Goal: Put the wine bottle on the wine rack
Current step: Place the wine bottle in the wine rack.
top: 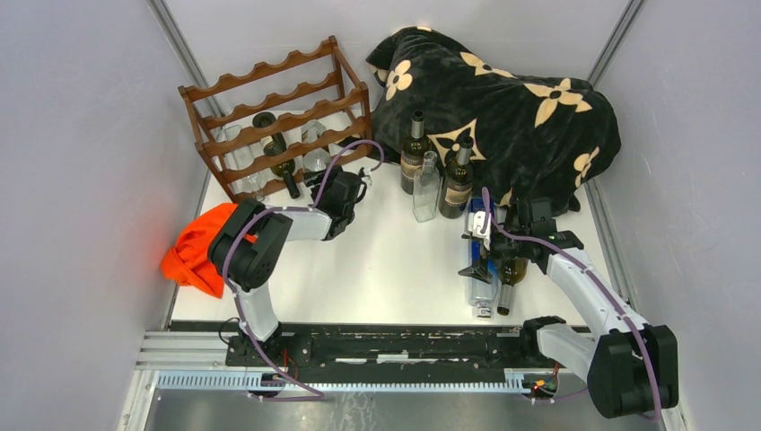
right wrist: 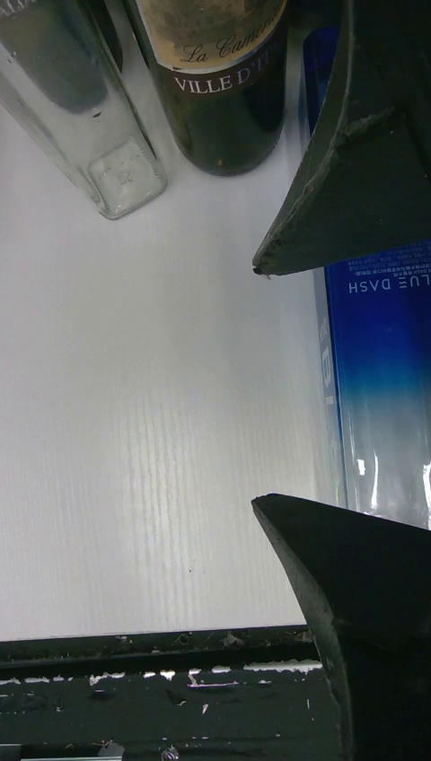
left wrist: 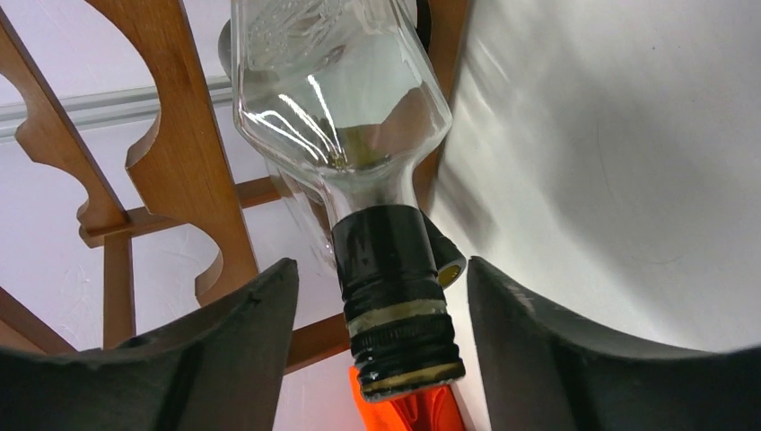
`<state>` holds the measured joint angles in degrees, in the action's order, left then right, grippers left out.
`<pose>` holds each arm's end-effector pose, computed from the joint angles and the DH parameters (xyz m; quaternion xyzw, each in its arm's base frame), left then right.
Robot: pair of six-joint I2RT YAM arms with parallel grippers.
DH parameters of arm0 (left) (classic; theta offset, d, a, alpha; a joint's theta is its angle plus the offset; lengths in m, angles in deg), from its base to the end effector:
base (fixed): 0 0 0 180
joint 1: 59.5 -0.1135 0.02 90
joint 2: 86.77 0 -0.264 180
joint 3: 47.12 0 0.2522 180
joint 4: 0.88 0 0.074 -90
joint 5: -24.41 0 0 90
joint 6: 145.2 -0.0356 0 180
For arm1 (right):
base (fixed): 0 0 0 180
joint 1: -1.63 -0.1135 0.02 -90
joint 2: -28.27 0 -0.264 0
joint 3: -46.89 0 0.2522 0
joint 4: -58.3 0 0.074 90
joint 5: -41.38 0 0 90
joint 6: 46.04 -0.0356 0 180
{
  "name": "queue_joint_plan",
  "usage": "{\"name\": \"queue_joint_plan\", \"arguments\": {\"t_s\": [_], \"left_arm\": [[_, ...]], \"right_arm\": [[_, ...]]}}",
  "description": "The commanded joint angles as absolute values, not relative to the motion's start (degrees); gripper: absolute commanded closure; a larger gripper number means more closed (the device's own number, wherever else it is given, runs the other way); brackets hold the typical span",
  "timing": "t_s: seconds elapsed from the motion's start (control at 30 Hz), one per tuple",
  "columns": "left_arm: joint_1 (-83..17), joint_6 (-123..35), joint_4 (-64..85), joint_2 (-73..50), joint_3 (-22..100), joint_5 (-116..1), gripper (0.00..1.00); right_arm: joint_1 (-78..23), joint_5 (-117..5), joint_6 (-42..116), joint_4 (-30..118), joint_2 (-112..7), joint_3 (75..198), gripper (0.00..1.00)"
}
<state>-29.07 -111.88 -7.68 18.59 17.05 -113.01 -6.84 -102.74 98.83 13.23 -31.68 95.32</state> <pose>0.3243 -0.1601 0.1466 0.4221 0.7162 0.4434 0.3352 0.1809 0.0561 0.2125 -0.5591 0.6573 0.2996 0.4069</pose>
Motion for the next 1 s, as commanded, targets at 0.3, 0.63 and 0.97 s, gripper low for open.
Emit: {"name": "queue_joint_plan", "arguments": {"t_s": [0.3,0.63,0.97], "left_arm": [[-29.2,-102.1,0.5,14.4,20.6,-109.9,0.00],[-28.7,-94.8,12.3,11.6,24.0,-106.1,0.00],[-25.9,-86.2,25.6,6.4,27.7,-101.4,0.00]], "right_arm": [[-7.1,-104.3,100.5,12.4,-32.2,98.1,0.02],[-7.1,-104.2,100.7,12.0,-32.2,98.2,0.02],[-7.2,-104.2,100.9,11.9,-32.3,98.2,0.02]]}}
